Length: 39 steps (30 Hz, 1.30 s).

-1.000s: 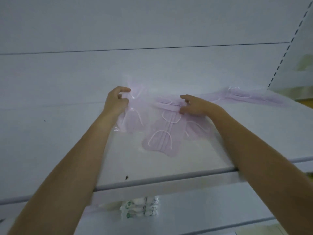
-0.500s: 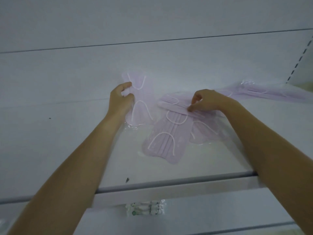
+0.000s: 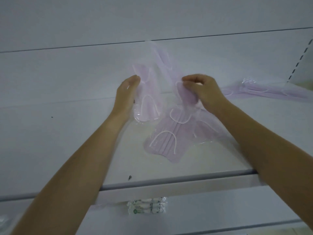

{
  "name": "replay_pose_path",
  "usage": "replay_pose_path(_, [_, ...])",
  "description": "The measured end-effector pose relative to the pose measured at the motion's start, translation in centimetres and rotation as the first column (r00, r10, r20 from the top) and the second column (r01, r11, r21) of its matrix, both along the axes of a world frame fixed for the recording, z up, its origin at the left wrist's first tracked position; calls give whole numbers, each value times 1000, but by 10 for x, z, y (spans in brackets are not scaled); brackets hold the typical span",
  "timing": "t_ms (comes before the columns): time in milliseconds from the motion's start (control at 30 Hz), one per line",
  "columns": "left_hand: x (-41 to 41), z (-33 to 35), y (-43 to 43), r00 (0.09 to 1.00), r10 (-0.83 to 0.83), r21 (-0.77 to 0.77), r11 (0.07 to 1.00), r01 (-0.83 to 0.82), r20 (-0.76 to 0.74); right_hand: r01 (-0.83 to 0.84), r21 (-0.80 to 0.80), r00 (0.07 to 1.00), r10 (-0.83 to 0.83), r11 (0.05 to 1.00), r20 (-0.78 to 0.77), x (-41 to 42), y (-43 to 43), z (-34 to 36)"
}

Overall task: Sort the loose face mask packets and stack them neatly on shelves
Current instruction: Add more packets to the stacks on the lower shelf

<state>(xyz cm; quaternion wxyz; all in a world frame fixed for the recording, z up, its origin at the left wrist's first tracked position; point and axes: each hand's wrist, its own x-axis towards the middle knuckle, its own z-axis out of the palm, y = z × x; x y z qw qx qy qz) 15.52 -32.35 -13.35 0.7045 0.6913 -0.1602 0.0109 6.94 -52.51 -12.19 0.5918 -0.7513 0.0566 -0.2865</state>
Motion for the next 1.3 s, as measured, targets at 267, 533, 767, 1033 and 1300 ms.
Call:
replay_pose_path(267, [4, -9, 5, 982, 96, 210, 969, -129, 162, -374, -479, 882, 144, 794, -449, -1, 21, -4])
replay_pose_path(533, [10, -13, 12, 978, 162, 316, 928, -195, 129, -504, -663, 691, -201, 554, -694, -14, -6, -10])
replay_pose_path(767, [10, -15, 13, 970, 122, 395, 897, -199, 212, -326, -626, 929, 115, 708, -353, -11, -2, -6])
replay_pose_path(1033, [-8, -6, 11, 982, -88, 317, 948, 31, 170, -88, -206, 991, 106, 975, 79, -16, -3, 7])
replay_pose_path(1300, [-19, -12, 3, 925, -319, 510, 842, 176, 208, 128, -423, 984, -169, 897, -60, -8, -9, -2])
